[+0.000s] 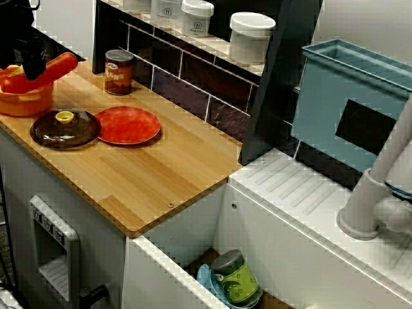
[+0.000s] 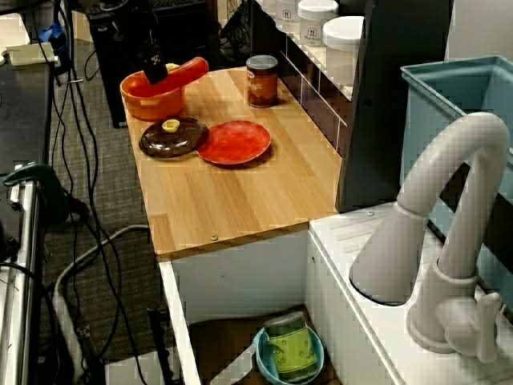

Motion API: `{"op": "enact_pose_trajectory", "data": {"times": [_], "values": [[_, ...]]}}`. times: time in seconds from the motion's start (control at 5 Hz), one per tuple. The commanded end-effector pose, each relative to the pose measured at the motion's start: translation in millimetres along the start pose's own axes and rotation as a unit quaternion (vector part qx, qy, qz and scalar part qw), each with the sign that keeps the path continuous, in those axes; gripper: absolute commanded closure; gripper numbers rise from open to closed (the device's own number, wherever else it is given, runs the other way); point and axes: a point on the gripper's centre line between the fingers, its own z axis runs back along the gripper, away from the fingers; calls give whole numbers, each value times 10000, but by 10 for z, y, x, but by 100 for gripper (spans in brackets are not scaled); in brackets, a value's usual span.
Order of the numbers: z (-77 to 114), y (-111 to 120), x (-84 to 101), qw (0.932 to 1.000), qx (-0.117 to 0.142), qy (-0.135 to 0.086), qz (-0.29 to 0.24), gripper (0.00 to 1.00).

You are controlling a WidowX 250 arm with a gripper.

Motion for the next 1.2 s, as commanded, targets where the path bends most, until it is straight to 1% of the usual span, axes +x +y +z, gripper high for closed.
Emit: {"op": "enact_pose_trajectory", "data": {"times": [0.0, 0.4, 0.6, 0.8, 1.0], "values": [[205, 54, 210, 9999, 1, -127, -39, 0], [255, -72, 333, 9996, -139, 128, -225, 0], [271, -211, 355, 9987, -150, 165, -450, 0], [275, -359, 349, 9964, -255, 327, -744, 0], [282, -494, 286, 9940, -246, 345, -1011, 0]]}}
